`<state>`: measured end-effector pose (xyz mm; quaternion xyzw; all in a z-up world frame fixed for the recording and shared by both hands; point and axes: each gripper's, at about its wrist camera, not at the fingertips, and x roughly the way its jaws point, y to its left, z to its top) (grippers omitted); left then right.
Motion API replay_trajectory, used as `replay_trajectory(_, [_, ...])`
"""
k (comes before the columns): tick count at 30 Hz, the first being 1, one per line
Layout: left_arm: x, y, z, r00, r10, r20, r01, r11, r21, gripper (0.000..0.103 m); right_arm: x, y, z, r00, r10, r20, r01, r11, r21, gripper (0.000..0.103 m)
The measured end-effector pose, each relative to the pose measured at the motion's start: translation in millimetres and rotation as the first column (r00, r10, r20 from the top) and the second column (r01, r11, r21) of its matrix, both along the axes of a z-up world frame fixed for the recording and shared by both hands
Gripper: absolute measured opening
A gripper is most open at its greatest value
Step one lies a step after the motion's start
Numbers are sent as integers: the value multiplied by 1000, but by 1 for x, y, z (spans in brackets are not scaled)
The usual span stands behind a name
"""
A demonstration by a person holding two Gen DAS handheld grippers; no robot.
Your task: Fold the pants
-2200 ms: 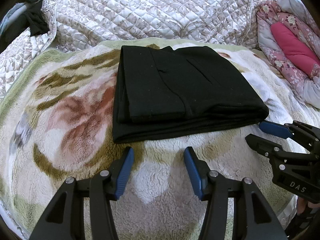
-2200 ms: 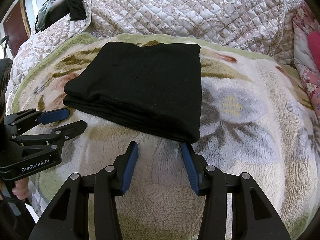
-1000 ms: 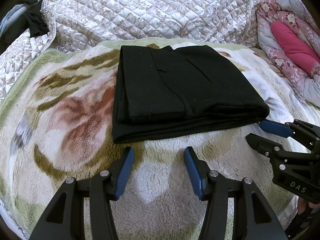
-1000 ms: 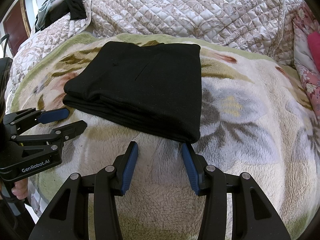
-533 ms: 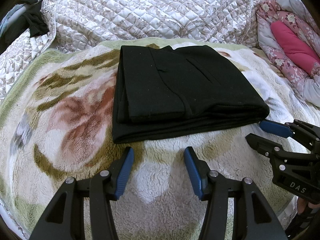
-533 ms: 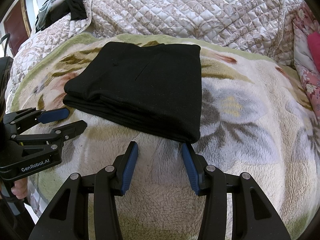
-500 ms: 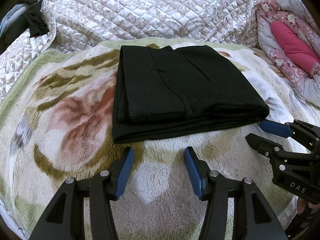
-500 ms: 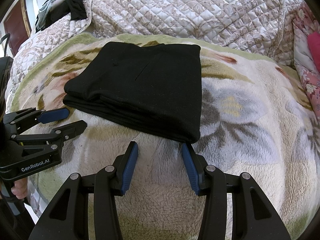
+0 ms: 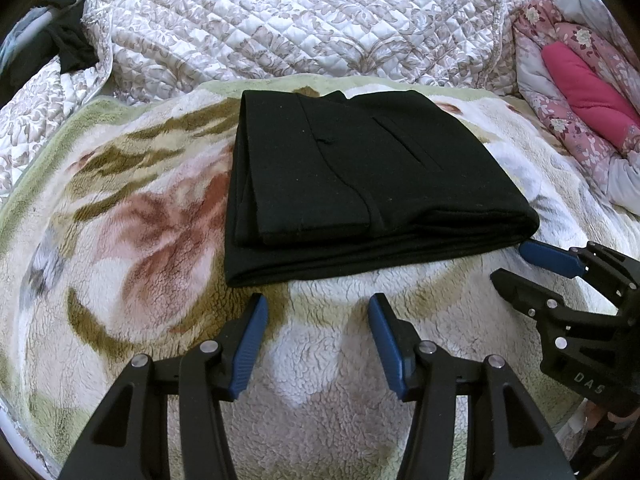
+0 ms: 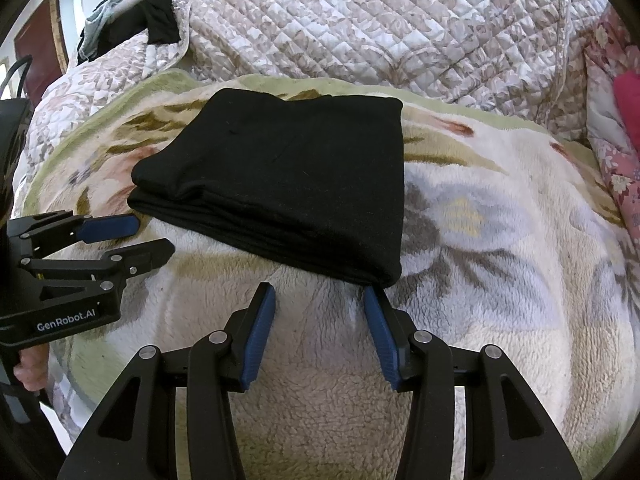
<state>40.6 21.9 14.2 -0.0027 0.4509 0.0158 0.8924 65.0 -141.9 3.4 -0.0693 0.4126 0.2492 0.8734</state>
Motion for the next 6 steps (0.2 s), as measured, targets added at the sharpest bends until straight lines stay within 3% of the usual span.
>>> replay_trajectory(6, [-1, 4, 0, 1000, 4, -3, -4, 1000, -12, 55, -6, 0, -3, 999, -2, 50, 1, 1000, 12, 48])
